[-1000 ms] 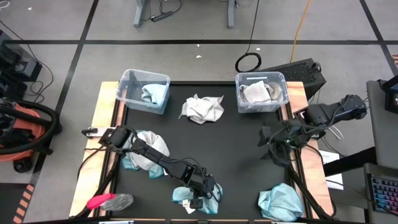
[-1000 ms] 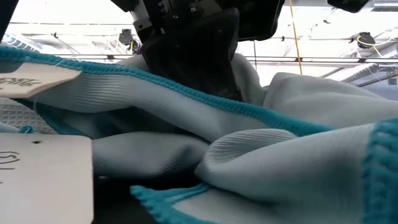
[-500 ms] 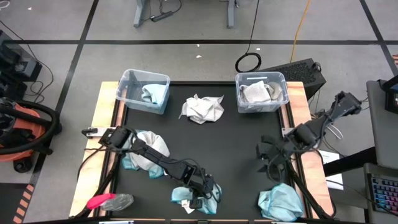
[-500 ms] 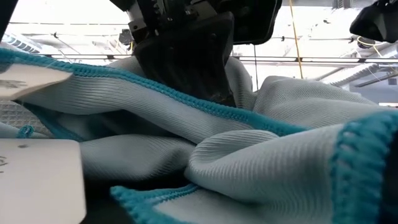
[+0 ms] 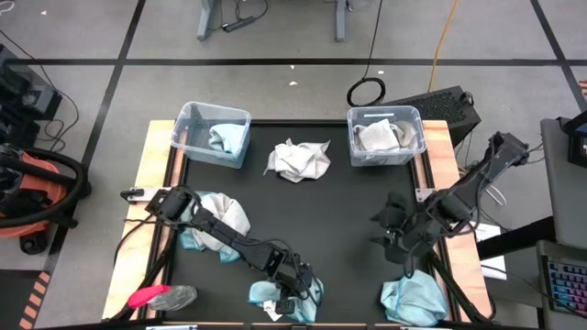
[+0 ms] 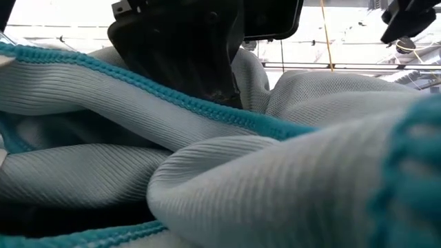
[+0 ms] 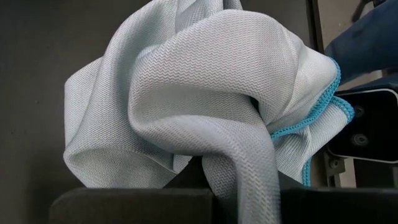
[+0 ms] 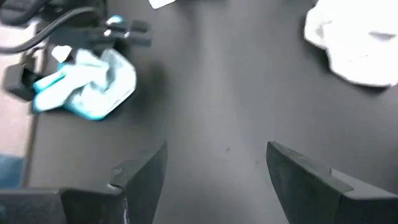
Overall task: Sort microfiber towel by color & place in baskets
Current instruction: Put the blue microfiber towel into the left transparent bin
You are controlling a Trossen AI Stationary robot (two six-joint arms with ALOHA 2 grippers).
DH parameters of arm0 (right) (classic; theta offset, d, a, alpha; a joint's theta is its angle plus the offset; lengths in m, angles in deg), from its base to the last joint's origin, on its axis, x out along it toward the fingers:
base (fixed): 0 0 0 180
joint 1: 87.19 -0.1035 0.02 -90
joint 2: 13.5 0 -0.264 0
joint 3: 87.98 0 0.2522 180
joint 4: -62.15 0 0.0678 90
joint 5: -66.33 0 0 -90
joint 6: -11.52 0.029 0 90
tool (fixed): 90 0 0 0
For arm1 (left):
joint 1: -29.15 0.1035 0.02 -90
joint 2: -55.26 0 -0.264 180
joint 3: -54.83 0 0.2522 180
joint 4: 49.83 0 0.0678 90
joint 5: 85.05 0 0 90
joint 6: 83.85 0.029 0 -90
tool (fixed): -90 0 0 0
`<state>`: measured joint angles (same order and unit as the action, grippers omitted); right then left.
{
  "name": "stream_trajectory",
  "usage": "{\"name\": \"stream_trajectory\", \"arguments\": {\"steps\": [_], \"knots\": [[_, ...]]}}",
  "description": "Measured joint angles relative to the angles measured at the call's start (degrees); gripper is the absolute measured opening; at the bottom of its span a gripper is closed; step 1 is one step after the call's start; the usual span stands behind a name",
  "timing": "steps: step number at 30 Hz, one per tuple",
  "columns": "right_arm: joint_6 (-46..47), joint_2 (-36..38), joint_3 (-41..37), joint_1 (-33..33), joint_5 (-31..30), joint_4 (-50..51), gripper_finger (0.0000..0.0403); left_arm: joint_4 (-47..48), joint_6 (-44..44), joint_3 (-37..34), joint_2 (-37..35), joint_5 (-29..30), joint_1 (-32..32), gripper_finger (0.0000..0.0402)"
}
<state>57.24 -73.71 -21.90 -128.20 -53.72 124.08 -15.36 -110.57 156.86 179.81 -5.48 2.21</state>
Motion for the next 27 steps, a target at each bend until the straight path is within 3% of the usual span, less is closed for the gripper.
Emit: {"name": "stream_trajectory", "arguments": {"steps": [18,27], "knots": [[0.1,-2.4,0.0,0.0,-24.0,-6.3,0.0265,-6.3,-1.5,0.0,0.0,3.4,0.5,0.0011],[0.6,-1.7,0.0,0.0,-27.2,-10.3,0.0265,-13.3,-0.8,0.0,0.0,5.0,2.9,0.0010]]}}
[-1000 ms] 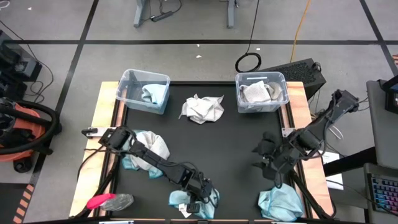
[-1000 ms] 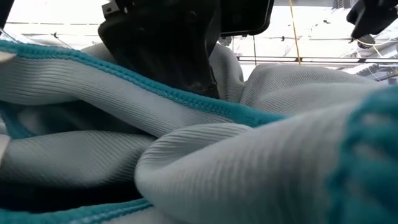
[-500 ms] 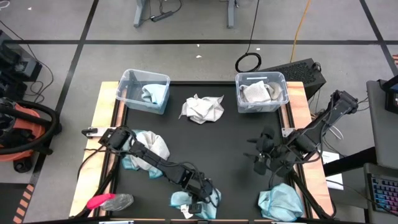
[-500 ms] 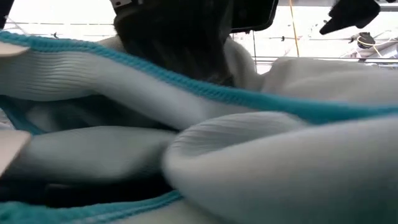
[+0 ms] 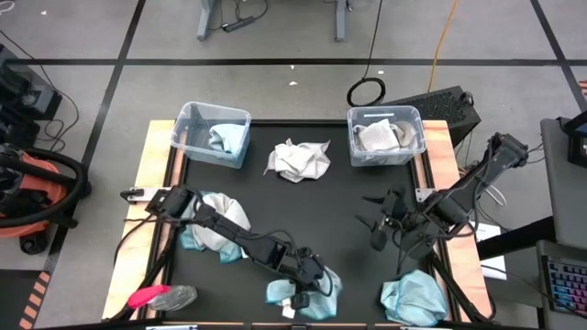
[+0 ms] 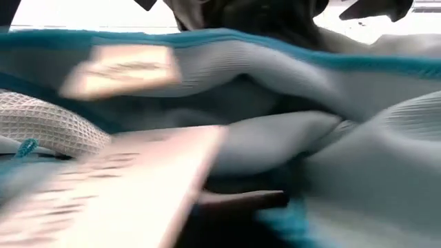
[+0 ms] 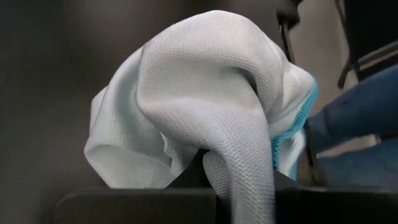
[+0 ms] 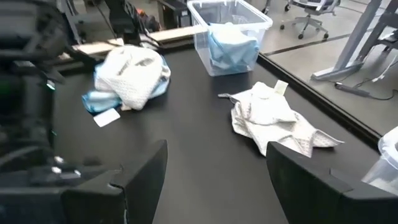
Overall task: Sort microfiber towel by color & place in baskets
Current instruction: Put the blue microfiber towel into the left transparent bin
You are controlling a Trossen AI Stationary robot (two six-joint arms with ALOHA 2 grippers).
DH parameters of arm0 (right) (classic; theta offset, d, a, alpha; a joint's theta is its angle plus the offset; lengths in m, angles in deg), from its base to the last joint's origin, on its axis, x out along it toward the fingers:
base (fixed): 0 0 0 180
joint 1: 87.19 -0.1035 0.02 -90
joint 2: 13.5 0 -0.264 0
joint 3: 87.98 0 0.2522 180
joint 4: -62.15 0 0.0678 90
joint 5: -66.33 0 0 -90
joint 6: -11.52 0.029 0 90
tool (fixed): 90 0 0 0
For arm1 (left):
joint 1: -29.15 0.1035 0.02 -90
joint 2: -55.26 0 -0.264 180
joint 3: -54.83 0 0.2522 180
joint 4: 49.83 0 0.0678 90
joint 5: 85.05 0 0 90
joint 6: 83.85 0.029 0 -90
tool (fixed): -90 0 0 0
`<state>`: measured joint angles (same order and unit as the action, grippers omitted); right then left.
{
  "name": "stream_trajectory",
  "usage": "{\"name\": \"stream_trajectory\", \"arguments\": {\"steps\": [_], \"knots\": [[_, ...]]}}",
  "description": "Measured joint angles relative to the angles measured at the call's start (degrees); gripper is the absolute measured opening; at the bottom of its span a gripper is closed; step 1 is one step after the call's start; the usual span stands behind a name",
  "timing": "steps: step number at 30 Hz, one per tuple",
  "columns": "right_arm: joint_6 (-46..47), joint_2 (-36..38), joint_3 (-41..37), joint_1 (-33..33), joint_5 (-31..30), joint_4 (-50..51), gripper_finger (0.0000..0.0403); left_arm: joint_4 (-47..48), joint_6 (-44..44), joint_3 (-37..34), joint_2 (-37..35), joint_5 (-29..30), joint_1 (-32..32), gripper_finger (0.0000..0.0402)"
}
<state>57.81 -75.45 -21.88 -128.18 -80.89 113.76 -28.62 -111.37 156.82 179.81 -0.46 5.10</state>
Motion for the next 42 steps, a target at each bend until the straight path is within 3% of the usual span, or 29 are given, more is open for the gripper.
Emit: {"name": "stream_trajectory", "arguments": {"steps": [8,14,19,25,31,42], "knots": [[-1.6,2.4,0.1,0.0,0.2,-5.5,0.0265,-2.2,4.2,0.0,0.0,-0.2,2.5,0.0009],[-1.9,3.9,0.1,0.0,4.2,-6.4,0.0265,-2.0,8.4,0.0,-0.8,-0.8,4.7,0.0008],[-1.9,4.2,0.1,0.0,12.7,-6.3,0.0265,-0.8,11.4,0.0,-2.6,-1.2,7.3,0.0008],[-1.9,4.2,0.1,0.0,28.1,-6.4,0.0265,3.5,14.7,0.0,-5.5,-1.4,10.0,0.0008],[-2.0,4.2,0.1,0.0,37.1,-6.4,0.0265,6.6,16.4,0.0,-7.3,-1.5,11.2,0.0008],[-2.0,4.2,0.1,0.0,38.5,-6.4,0.0265,6.0,19.4,0.0,-7.4,-1.5,12.3,0.0008]]}}
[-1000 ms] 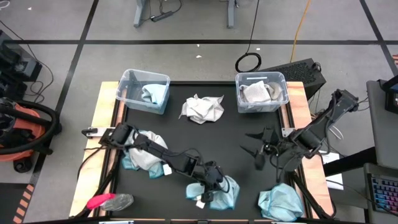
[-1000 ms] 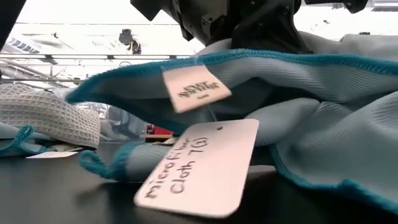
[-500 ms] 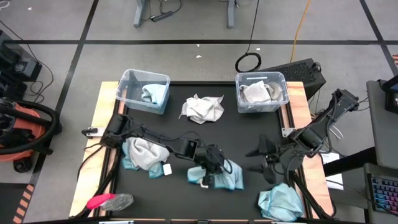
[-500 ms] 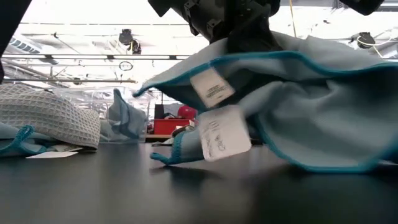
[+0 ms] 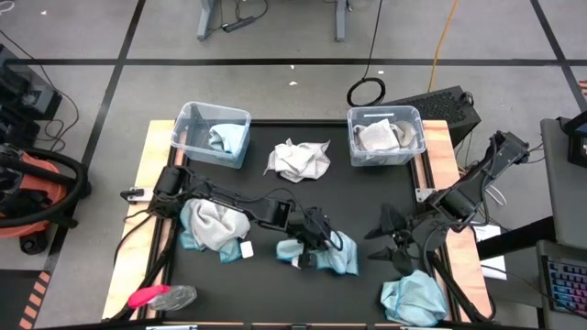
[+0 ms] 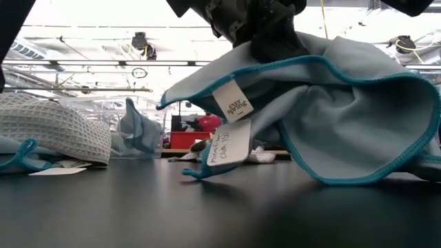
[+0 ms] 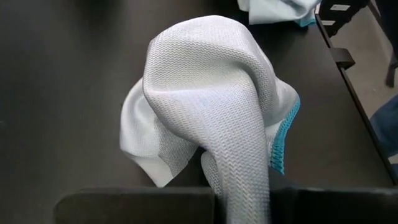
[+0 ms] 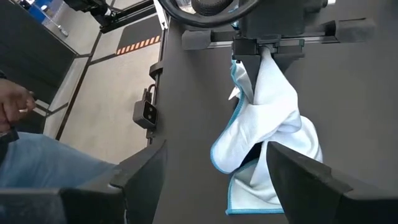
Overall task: Sort microfiber towel by color & place in baskets
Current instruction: Put the blue microfiber towel into the left transparent bin
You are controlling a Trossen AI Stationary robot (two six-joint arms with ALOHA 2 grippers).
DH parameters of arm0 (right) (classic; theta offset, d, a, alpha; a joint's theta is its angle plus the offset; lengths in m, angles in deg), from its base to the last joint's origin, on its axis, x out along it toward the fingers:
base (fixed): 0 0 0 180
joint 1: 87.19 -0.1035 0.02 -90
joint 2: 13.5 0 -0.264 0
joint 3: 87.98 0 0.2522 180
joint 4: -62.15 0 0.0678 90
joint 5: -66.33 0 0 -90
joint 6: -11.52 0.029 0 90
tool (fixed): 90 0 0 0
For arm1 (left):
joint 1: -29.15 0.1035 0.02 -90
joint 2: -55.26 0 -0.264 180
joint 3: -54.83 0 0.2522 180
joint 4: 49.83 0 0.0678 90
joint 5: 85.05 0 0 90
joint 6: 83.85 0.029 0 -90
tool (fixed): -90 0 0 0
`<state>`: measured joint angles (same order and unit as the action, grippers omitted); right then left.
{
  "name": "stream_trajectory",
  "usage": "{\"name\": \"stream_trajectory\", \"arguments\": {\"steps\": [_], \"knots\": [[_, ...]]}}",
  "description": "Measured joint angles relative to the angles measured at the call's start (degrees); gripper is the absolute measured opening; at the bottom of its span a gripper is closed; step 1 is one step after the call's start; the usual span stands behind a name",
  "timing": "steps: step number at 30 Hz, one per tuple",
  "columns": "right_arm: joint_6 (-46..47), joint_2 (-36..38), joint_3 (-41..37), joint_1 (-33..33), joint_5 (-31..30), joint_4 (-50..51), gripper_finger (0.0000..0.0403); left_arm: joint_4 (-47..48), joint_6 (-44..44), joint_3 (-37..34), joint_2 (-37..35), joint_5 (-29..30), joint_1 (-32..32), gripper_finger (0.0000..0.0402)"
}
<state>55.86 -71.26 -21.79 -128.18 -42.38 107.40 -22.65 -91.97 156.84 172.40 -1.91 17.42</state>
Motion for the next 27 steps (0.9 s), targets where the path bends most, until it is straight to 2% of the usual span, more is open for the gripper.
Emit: {"name": "stream_trajectory", "arguments": {"steps": [5,8,17,25,27], "knots": [[0.0,0.0,0.0,0.0,0.0,0.0,0.0265,0.0,-0.2,0.0,0.0,-0.4,0.4,0.0008],[0.0,0.0,0.0,0.0,0.0,0.0,0.0265,0.0,-1.6,0.0,-0.2,-3.1,0.2,0.0008],[0.0,0.0,0.0,0.0,0.0,0.0,0.0265,4.4,-0.5,0.0,-2.2,-4.1,-3.1,0.0008],[0.0,0.0,0.0,0.0,0.0,0.0,0.0265,3.2,-4.4,0.0,-2.1,-4.2,-3.0,0.0008],[0.0,0.0,0.0,0.0,0.0,0.0,0.0265,2.0,-5.8,0.0,-2.1,-6.7,-3.0,0.0008]]}}
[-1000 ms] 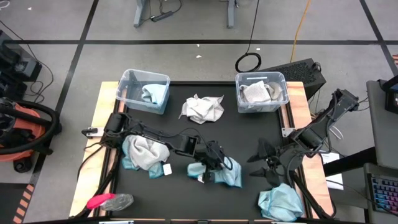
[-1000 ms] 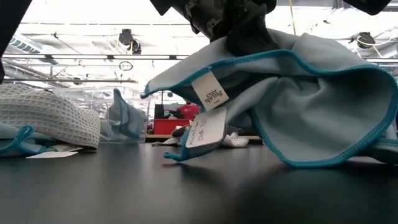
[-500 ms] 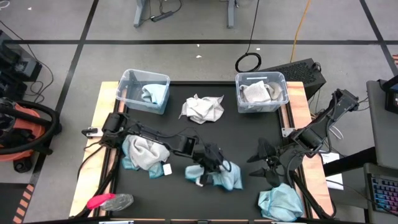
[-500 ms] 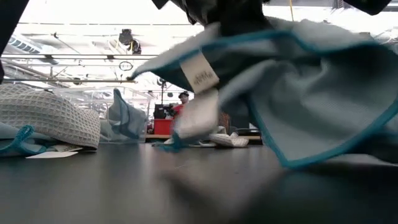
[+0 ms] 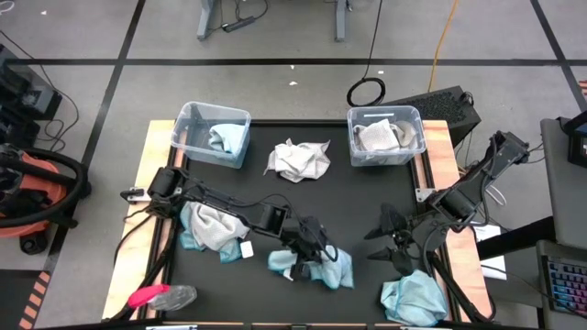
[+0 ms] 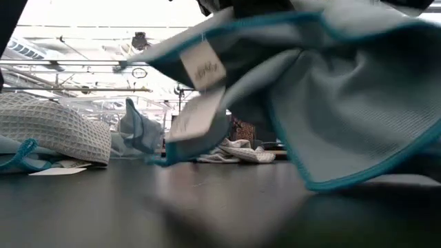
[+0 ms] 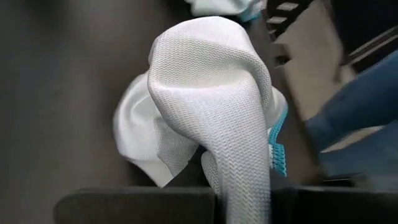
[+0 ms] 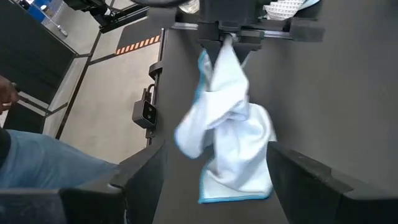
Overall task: Sort microfiber towel by color & place in baskets
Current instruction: Put the blue microfiber towel into the left transparent bin
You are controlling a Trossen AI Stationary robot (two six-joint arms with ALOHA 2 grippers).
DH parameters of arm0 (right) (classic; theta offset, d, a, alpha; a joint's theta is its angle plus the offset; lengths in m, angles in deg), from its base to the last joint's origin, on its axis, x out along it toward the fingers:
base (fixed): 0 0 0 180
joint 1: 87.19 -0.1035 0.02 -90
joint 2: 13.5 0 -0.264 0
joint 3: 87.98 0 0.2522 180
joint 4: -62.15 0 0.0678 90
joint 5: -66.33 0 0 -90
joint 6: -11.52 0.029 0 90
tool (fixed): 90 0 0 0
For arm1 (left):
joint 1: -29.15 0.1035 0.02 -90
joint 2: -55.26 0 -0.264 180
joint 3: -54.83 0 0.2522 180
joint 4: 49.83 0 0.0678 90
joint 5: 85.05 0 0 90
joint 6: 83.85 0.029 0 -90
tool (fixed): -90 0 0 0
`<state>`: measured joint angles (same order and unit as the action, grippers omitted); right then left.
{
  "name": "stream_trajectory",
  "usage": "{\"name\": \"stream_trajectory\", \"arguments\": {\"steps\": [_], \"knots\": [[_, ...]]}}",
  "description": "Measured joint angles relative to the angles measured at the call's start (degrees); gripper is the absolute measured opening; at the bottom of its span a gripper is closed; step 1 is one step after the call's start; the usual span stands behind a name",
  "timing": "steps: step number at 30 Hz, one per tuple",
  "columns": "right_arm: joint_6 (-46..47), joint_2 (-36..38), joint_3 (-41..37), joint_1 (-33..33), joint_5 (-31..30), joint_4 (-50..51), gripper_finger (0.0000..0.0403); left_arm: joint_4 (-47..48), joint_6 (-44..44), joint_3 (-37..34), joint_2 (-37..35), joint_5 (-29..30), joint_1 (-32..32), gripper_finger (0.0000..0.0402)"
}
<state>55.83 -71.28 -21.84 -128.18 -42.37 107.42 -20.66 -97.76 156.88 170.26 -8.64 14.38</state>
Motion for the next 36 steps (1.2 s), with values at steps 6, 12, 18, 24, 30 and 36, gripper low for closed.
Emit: {"name": "stream_trajectory", "arguments": {"steps": [6,12,18,24,30,36], "knots": [[0.0,0.0,0.0,0.0,0.0,0.0,0.0265,-0.5,-5.0,0.0,0.0,-1.6,-0.8,0.0008],[0.0,0.0,0.0,0.0,0.0,0.0,0.0265,0.2,-6.8,1.6,0.0,-1.2,-2.4,0.0008],[0.0,0.0,0.0,0.0,0.0,0.0,0.0265,3.6,-6.7,5.5,0.0,-0.4,-3.0,0.0008],[1.2,0.0,0.0,0.0,0.0,0.0,0.0265,6.5,-6.3,8.4,0.1,0.5,-3.0,0.0008],[4.4,0.0,0.0,0.1,-0.9,0.2,0.0265,13.4,-4.8,13.6,0.0,1.8,-4.1,0.0008],[4.0,0.0,0.0,0.5,-0.9,0.4,0.0265,20.0,-3.3,17.3,0.0,1.9,-5.4,0.0008]]}}
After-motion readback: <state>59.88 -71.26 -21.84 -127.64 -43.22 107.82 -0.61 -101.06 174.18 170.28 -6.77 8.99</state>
